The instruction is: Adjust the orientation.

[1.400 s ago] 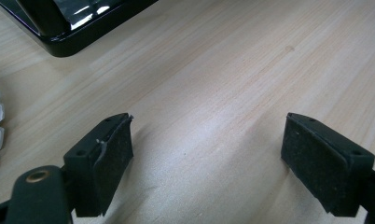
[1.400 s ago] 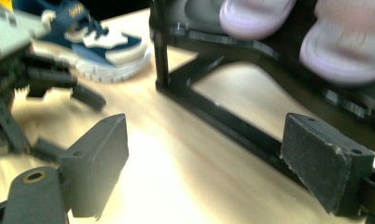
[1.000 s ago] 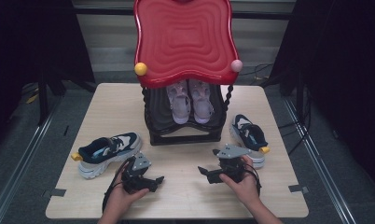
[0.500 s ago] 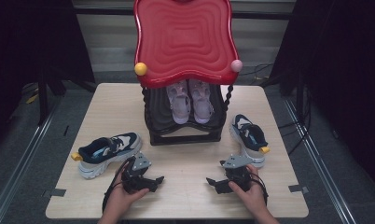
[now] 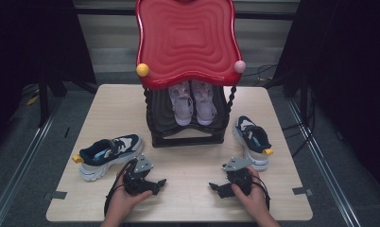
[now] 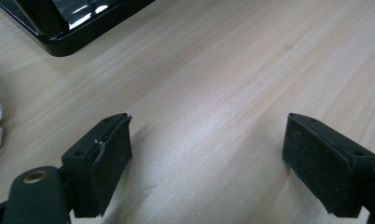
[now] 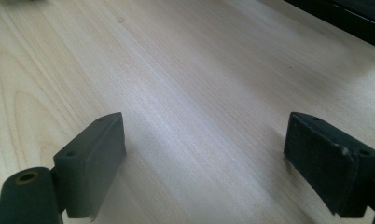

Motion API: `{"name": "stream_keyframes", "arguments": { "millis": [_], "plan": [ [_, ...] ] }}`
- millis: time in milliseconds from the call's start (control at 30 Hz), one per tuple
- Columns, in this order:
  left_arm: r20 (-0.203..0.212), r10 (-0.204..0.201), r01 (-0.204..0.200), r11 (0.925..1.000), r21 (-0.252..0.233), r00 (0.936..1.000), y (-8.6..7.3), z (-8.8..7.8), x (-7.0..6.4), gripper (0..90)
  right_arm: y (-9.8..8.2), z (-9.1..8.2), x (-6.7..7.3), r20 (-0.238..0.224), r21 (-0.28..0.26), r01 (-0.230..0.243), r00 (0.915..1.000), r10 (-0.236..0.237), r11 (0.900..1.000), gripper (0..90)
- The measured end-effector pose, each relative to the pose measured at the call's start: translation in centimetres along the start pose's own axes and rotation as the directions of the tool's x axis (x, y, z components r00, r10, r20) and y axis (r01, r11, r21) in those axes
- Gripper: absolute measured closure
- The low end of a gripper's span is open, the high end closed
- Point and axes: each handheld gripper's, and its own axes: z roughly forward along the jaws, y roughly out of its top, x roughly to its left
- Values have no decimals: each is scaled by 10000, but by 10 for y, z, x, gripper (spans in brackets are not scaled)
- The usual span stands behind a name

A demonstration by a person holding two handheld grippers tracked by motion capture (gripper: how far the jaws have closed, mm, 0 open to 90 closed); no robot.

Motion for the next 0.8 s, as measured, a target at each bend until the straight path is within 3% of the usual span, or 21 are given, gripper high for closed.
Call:
{"name": "stream_keyframes", "arguments": {
  "millis": [267,400,600,800],
  "plan": [
    [-48,43,-43,10000,-38,10000,0,-1,0,172,0,0,0,1,4,-21,10000,21,10000,122],
    [-354,156,-152,9998,124,9992,2,-5,0,175,0,0,0,-1,5,-24,10000,24,10000,122],
    [-199,-377,381,9991,174,9991,5,-16,10,231,0,0,0,-4,4,-23,10000,23,10000,122],
    [-548,-600,624,9971,441,9967,2,-25,23,316,0,0,0,-9,2,-24,10000,24,10000,121]
  ]
}}
